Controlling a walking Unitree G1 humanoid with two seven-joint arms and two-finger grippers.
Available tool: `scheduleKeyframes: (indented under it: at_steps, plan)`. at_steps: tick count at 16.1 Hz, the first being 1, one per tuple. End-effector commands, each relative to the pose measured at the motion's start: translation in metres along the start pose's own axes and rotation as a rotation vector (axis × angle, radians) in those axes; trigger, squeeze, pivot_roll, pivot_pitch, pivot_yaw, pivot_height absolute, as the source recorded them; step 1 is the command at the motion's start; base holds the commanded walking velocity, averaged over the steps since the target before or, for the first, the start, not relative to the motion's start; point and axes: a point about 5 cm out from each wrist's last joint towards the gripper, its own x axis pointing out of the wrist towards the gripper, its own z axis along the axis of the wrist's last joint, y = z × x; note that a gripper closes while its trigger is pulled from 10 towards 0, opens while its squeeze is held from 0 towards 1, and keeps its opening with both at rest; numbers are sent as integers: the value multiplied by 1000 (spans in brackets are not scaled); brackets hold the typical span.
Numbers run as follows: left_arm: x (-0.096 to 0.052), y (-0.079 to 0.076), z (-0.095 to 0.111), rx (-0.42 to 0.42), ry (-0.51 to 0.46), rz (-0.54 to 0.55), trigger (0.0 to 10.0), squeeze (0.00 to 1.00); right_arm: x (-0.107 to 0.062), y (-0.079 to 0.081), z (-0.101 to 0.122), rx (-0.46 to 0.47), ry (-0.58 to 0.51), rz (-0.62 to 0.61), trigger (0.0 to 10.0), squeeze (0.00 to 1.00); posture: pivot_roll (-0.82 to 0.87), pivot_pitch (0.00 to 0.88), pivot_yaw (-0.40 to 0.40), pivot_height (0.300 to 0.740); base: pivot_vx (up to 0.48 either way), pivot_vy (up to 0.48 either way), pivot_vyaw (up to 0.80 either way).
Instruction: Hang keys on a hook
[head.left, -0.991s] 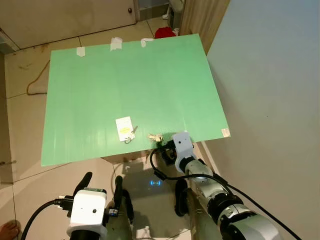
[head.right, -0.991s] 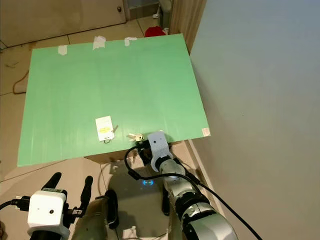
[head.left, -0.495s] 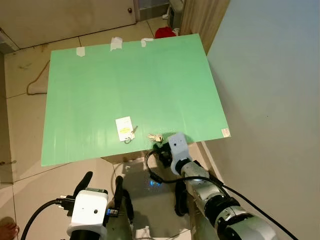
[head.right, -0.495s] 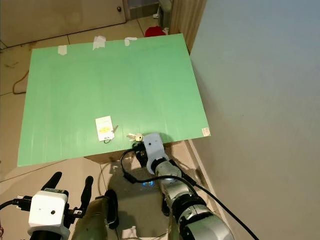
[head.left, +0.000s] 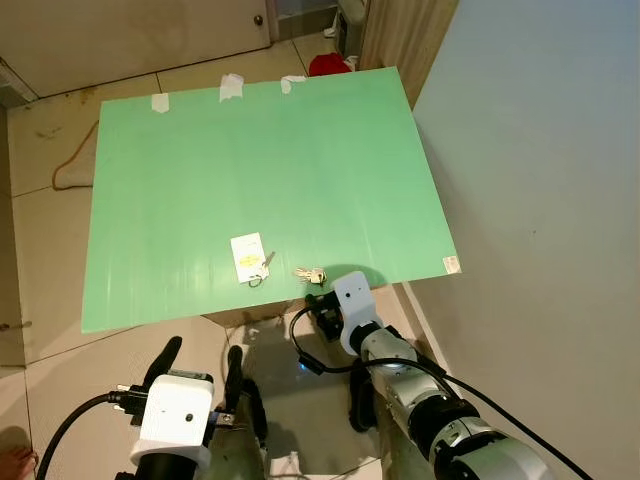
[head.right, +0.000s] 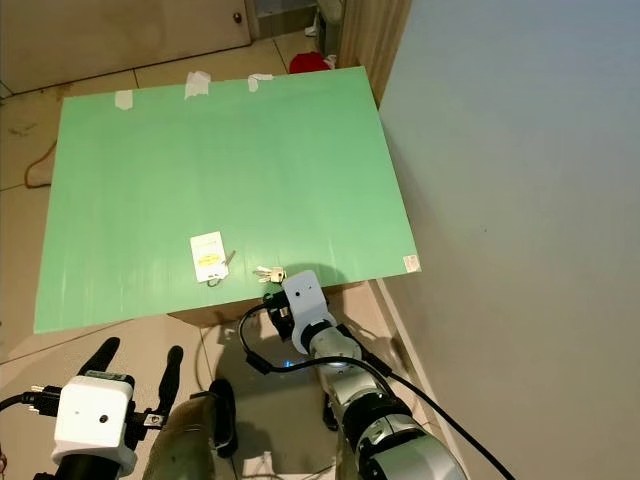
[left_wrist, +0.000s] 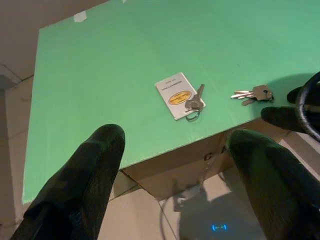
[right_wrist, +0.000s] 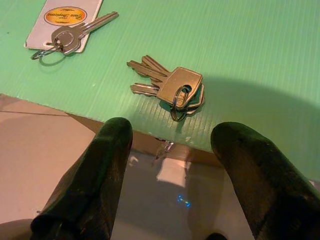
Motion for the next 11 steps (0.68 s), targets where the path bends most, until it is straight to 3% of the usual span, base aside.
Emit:
scheduleKeyframes:
  at_steps: [1, 8, 11]
  plan:
    - [-4, -1, -9, 8, 42, -3, 10000, 0, 2, 19, -1, 39, 5, 29, 10000, 0, 145, 430, -35, 740, 0, 0, 0]
    - [-4, -5, -8, 0, 36, -17, 10000, 0, 7, 14, 6, 168, 11, -47, 10000, 0, 147, 427, -33, 740, 0, 0, 0]
    - [-5, -16, -9, -23, 38, -67, 10000, 0, 9, 13, 10, 153, -2, -43, 10000, 0, 146, 427, -33, 740, 0, 0, 0]
